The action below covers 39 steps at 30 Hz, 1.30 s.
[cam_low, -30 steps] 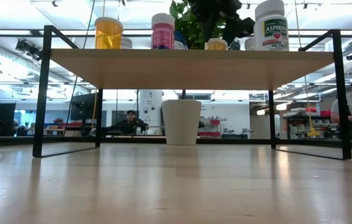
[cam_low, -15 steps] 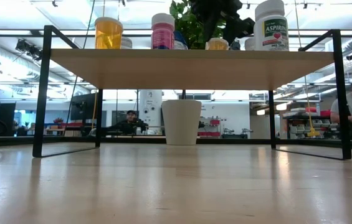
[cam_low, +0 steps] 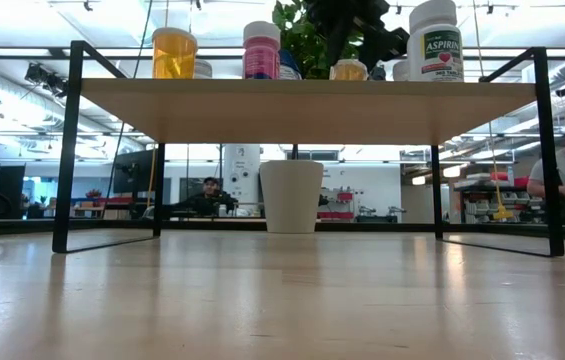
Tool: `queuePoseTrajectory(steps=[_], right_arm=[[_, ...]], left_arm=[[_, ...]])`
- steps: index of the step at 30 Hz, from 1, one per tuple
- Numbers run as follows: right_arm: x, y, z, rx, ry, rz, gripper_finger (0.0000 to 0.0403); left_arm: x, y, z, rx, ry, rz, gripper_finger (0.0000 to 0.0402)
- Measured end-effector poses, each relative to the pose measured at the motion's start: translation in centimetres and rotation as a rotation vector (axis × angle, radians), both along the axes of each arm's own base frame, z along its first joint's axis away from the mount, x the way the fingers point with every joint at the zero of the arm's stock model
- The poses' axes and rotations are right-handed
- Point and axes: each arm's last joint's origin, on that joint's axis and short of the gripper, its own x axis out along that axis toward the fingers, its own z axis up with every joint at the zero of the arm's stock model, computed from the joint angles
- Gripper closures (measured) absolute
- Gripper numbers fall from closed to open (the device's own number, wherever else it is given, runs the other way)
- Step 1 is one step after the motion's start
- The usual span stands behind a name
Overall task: Pick and place medicine bottles onto shelf by color
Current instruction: Put the top orange pill bottle on the shelf, then put the orange pill bottle on the shelf
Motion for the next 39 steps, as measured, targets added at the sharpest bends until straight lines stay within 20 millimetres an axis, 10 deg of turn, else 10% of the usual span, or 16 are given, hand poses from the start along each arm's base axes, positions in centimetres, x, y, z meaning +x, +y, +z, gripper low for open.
queuePoseTrajectory(steps=[16,27,39], right_arm=[[0.0,0.0,0.2,0.022,-0.008,0.009,0.0136],[-1.0,-0.2,4.3,-0.03,-0.104,0.03,0.0135],[-2.8,5.0,5.8,-0.227,-0.072,0.173,0.0137]], left_arm=[[-0.1,0.0,-0.1,-0.002,0.008,0.0,0.0047],[-0.3,-0.1,-0.3,0.023,0.062,-0.03,0.0047],[-0.6,-0.1,-0.6,0.016,0.098,-0.03,0.0047]])
